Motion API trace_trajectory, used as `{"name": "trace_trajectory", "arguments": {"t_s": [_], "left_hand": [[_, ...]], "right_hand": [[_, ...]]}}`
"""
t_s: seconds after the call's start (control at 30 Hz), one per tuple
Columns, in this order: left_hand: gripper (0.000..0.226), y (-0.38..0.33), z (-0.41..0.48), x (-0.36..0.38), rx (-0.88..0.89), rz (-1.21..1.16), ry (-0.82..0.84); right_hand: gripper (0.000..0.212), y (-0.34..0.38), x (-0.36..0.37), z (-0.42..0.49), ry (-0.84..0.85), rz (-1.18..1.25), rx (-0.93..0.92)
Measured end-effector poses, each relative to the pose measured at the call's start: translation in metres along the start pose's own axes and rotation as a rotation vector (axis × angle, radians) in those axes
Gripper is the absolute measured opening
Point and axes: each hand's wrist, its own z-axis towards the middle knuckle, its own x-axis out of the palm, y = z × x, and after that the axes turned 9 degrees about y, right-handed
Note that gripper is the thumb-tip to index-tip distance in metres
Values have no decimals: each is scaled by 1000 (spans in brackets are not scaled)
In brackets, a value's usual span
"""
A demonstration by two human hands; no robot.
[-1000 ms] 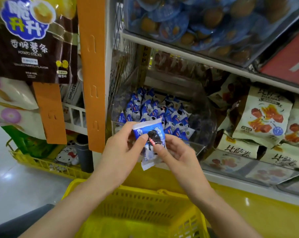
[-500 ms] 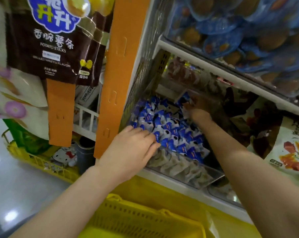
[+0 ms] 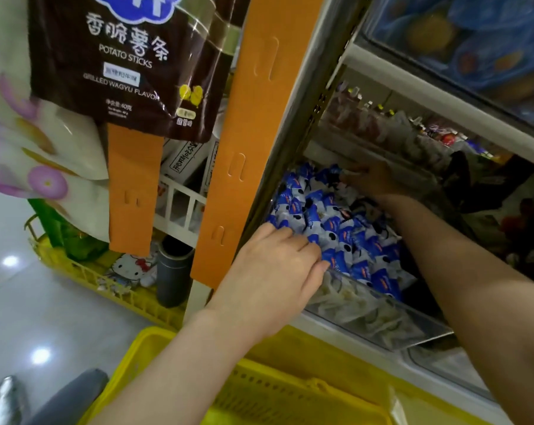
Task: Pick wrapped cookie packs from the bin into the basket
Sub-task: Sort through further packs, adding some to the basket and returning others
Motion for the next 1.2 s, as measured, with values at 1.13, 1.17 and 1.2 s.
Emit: {"name": "trace_trajectory", "arguments": {"t_s": [1.13,1.17,1.2], "left_hand": [[43,-1,1,0,14,-1,0],[43,-1,1,0,13,0,6],[43,-1,1,-1,12,0,13]], "right_hand": [[29,-25,-9,-15,138,-249,133],[30,-25,-9,-16,132,-249,142],[30,-24,-8,-17,116,-245,149]]}}
